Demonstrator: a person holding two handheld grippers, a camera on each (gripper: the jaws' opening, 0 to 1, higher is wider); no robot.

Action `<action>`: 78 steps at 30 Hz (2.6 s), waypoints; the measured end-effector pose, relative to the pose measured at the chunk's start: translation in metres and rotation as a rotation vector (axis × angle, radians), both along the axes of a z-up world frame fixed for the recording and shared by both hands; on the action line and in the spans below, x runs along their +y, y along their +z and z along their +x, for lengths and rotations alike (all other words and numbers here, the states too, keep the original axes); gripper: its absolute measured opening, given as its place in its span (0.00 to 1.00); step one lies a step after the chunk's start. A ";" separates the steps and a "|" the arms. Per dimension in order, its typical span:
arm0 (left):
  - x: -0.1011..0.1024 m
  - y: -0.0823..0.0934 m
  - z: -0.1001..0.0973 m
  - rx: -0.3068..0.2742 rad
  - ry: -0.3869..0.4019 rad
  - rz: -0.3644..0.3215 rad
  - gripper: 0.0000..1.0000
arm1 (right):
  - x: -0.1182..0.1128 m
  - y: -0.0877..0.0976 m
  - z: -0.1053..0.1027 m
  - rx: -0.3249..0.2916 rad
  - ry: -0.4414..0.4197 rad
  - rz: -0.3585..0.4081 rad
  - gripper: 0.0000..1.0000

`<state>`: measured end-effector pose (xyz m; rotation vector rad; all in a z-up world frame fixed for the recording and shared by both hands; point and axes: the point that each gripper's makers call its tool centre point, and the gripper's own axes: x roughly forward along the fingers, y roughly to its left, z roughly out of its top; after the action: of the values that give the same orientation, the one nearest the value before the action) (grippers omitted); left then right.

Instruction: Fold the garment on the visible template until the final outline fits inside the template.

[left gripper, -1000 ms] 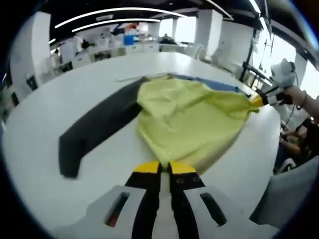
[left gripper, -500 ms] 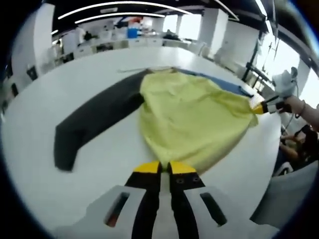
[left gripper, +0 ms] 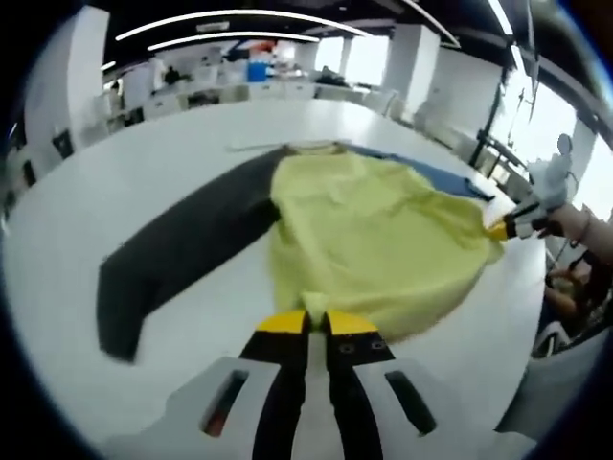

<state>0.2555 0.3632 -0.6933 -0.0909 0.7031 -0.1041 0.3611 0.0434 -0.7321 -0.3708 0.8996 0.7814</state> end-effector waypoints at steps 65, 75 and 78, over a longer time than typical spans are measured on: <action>-0.008 -0.007 0.029 -0.015 -0.280 0.193 0.14 | 0.000 0.022 -0.010 0.018 -0.054 0.043 0.17; -0.013 -0.016 0.036 0.005 -0.346 0.225 0.10 | -0.007 0.014 -0.021 0.060 -0.083 0.007 0.17; -0.015 -0.017 0.037 0.006 -0.371 0.239 0.09 | -0.008 0.011 -0.025 0.082 -0.102 0.012 0.17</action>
<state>0.2927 0.3480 -0.7106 0.2700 0.7275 -0.3738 0.3362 0.0359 -0.7209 -0.2816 0.9822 0.7119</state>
